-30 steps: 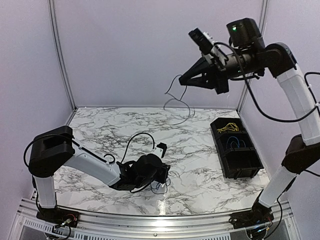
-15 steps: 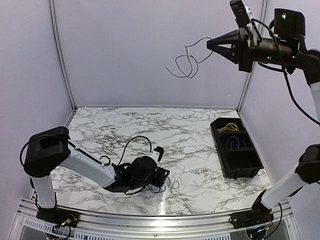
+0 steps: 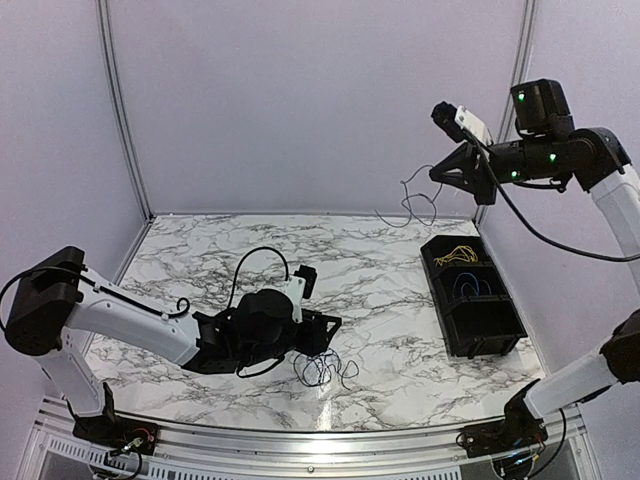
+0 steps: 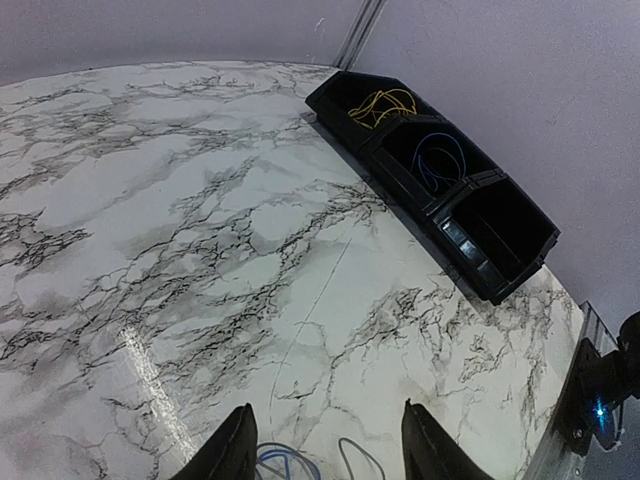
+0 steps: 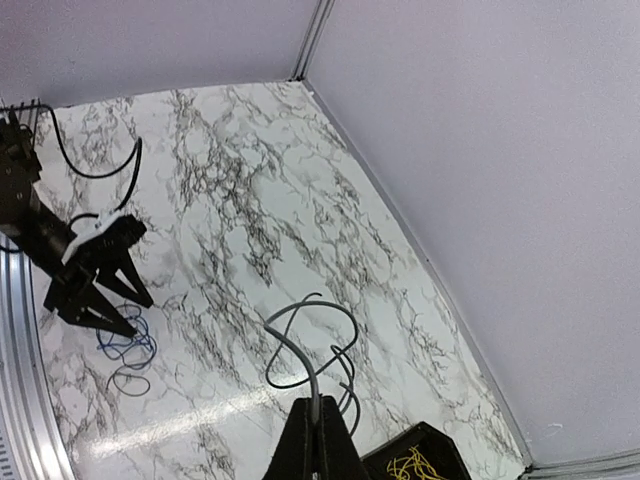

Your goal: Untangle the cables

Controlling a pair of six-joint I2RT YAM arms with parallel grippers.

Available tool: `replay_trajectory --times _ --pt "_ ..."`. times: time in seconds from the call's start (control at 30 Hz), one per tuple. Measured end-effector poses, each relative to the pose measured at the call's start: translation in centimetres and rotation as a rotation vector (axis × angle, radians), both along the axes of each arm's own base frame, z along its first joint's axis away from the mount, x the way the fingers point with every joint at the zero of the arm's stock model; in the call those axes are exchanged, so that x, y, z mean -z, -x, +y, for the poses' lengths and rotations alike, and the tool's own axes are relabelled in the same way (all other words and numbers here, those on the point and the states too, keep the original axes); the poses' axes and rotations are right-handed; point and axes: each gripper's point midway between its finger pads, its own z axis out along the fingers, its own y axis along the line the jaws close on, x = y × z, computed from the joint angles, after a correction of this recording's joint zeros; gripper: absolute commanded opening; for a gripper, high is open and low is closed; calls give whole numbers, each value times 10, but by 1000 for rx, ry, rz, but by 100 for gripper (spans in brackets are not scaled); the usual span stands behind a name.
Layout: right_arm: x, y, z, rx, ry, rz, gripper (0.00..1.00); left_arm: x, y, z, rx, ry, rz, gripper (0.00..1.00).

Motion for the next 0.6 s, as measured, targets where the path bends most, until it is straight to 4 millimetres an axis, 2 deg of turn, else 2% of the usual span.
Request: replay_trajectory --times 0.13,0.27,0.43,0.6 --pt "37 6 -19 2 119 56 0 -4 0 4 -9 -1 0 53" --pt "75 15 -46 3 246 105 0 -1 0 8 -20 -13 5 53" --pt "138 33 -80 -15 428 196 0 4 0 11 -24 -35 14 54" --pt "188 38 -117 -3 564 292 0 5 1 11 -24 -39 18 55"
